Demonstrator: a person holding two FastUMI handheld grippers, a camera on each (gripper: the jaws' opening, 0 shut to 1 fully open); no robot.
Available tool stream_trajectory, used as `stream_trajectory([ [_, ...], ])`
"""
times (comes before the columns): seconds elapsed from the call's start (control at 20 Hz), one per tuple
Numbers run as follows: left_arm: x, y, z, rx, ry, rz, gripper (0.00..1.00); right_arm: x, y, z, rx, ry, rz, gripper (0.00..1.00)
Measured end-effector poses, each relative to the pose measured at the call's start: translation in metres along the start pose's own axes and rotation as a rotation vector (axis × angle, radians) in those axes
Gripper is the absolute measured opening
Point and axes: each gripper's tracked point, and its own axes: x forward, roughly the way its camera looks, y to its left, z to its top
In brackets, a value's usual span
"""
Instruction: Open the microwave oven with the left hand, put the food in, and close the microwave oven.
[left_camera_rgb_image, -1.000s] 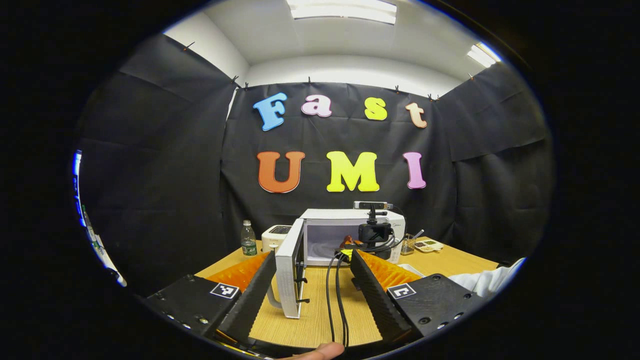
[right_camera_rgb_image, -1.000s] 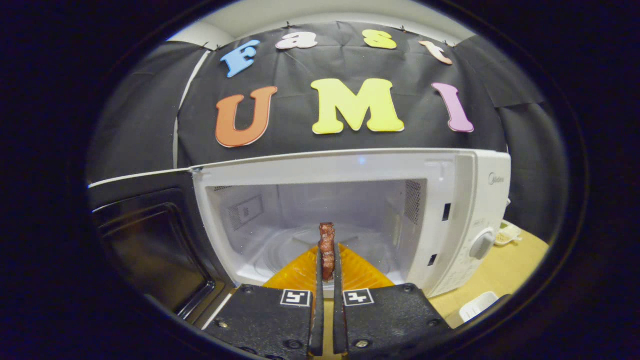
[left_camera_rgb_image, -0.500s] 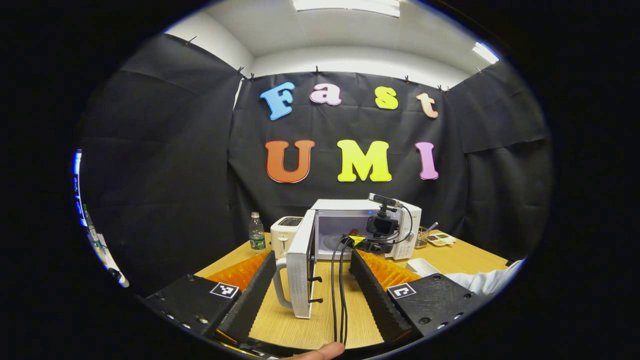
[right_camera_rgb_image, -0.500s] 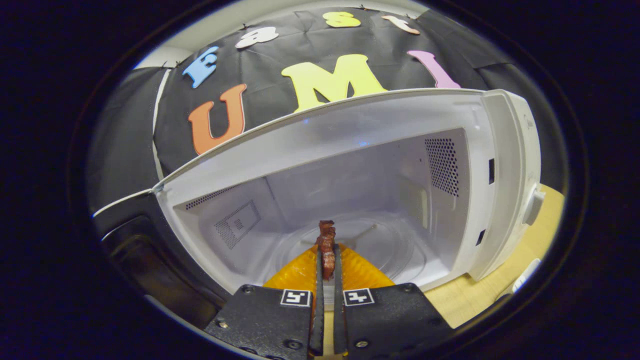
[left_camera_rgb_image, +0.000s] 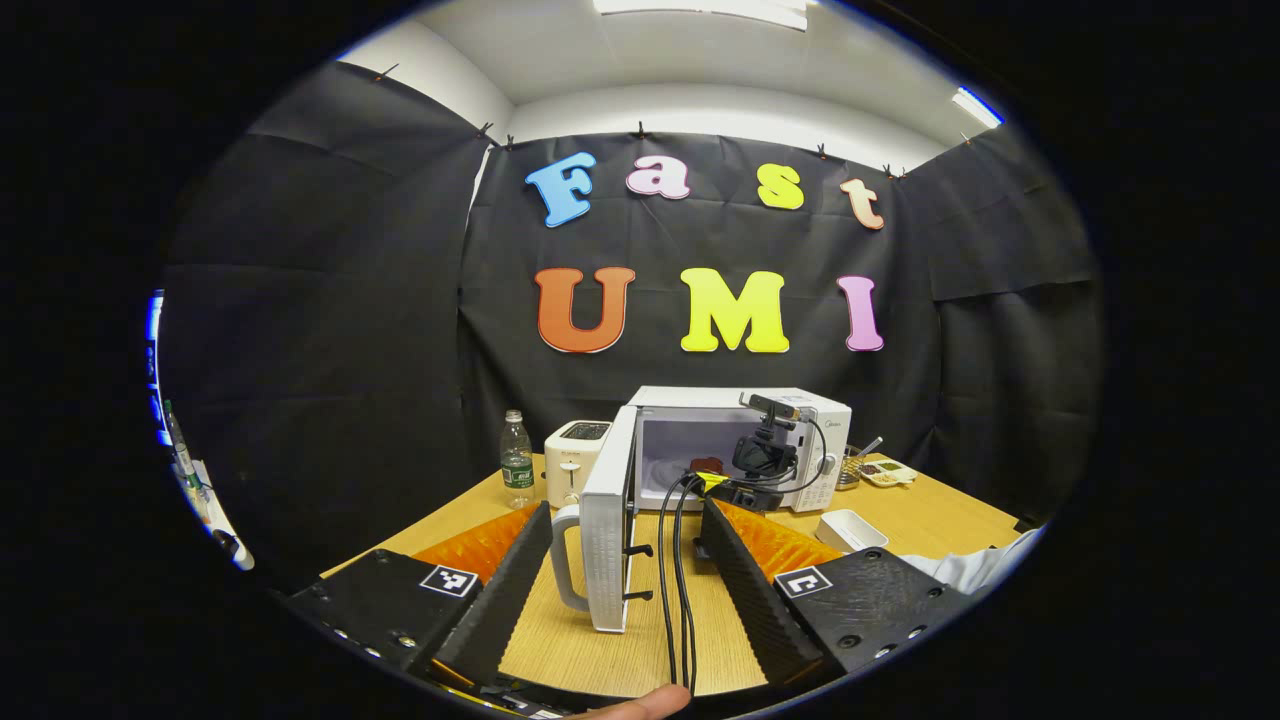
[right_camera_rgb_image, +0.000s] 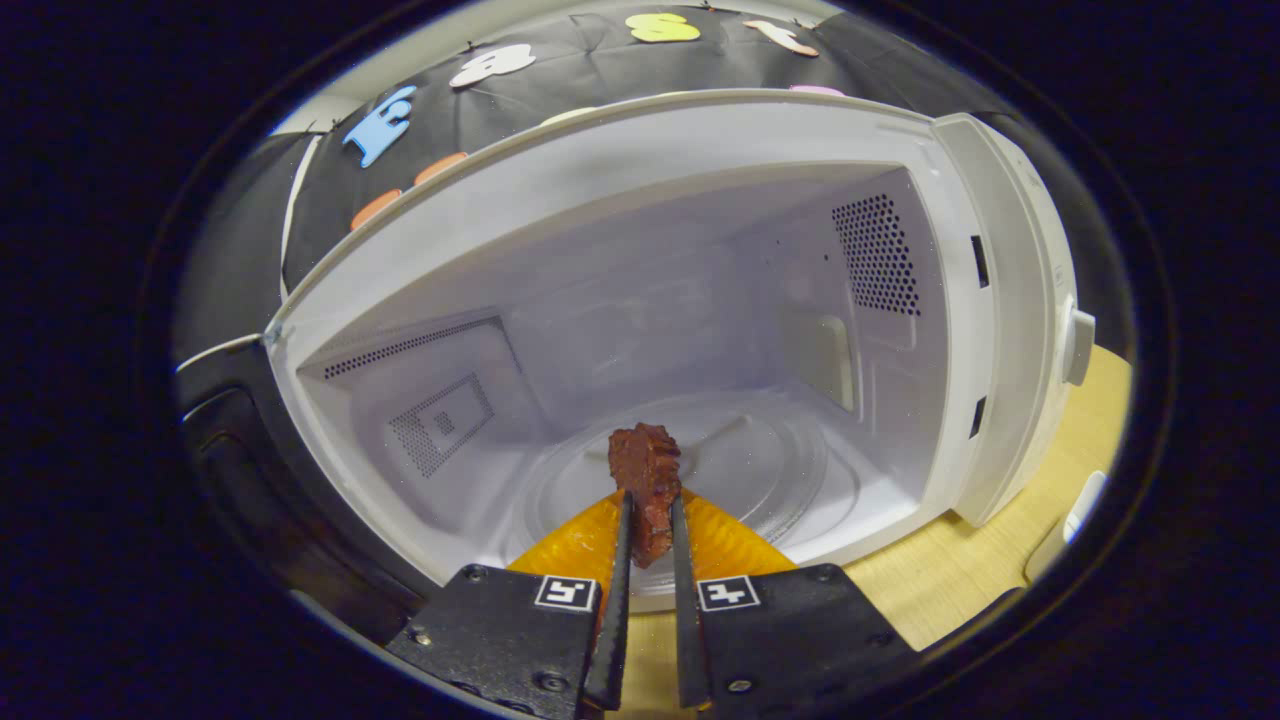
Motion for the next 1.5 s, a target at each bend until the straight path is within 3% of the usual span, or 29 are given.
stream_trajectory([
  [0.05,-0.001,0.0,-0.003,-0.009,0.006,-0.002,0.92,0.002,-0.005,0.0,-0.015,-0.001,-0.015,0.21],
  [0.1,-0.001,0.001,-0.003,-0.018,0.009,-0.007,0.92,0.003,-0.007,-0.001,-0.038,0.001,-0.023,0.35],
  [0.15,-0.001,0.001,-0.004,-0.025,0.012,-0.008,0.92,0.006,-0.008,-0.003,-0.06,0.007,-0.025,0.41],
  [0.2,-0.001,0.003,-0.004,-0.03,0.013,-0.003,0.92,0.007,-0.01,-0.006,-0.078,0.02,-0.026,0.69],
  [0.25,-0.003,0.006,-0.005,-0.032,0.013,0.001,0.92,0.007,-0.012,-0.003,-0.096,0.008,-0.032,0.61],
  [0.3,-0.003,0.008,-0.007,-0.031,0.013,0.006,0.92,0.007,-0.017,-0.002,-0.109,0.0,-0.045,0.74],
  [0.35,-0.003,0.01,-0.009,-0.028,0.017,0.013,0.92,0.006,-0.019,0.002,-0.111,-0.011,-0.044,0.71],
  [0.4,-0.001,0.013,-0.011,-0.024,0.019,0.022,0.92,0.002,-0.021,0.006,-0.106,-0.023,-0.041,0.86],
  [0.5,-0.001,0.021,-0.014,-0.018,0.024,0.037,0.92,-0.005,-0.023,0.015,-0.127,-0.036,-0.047,0.98],
  [0.7,-0.001,0.034,-0.017,-0.007,0.033,0.05,0.92,-0.049,-0.019,0.032,-0.152,-0.061,0.026,0.98],
  [1.0,-0.014,0.052,-0.005,0.016,0.005,0.086,0.92,-0.156,-0.024,0.079,-0.193,-0.138,0.137,0.96],
  [1.05,-0.017,0.055,0.0,0.025,-0.003,0.091,0.92,-0.18,-0.025,0.087,-0.206,-0.16,0.156,0.89],
  [1.2,-0.026,0.067,0.015,0.049,-0.033,0.123,0.92,-0.249,-0.043,0.122,-0.276,-0.235,0.151,0.88],
  [1.25,-0.025,0.069,0.019,0.055,-0.047,0.121,0.92,-0.274,-0.049,0.136,-0.293,-0.268,0.147,0.97],
  [1.3,-0.026,0.071,0.021,0.061,-0.047,0.117,0.92,-0.293,-0.055,0.147,-0.311,-0.29,0.138,0.89],
  [1.35,-0.024,0.075,0.019,0.064,-0.047,0.119,0.92,-0.319,-0.065,0.16,-0.33,-0.314,0.129,0.89],
  [1.4,-0.023,0.081,0.02,0.069,-0.046,0.126,0.92,-0.343,-0.073,0.17,-0.341,-0.335,0.128,0.96],
  [1.5,-0.018,0.093,0.025,0.079,-0.063,0.156,0.92,-0.391,-0.093,0.186,-0.355,-0.364,0.13,0.97],
])
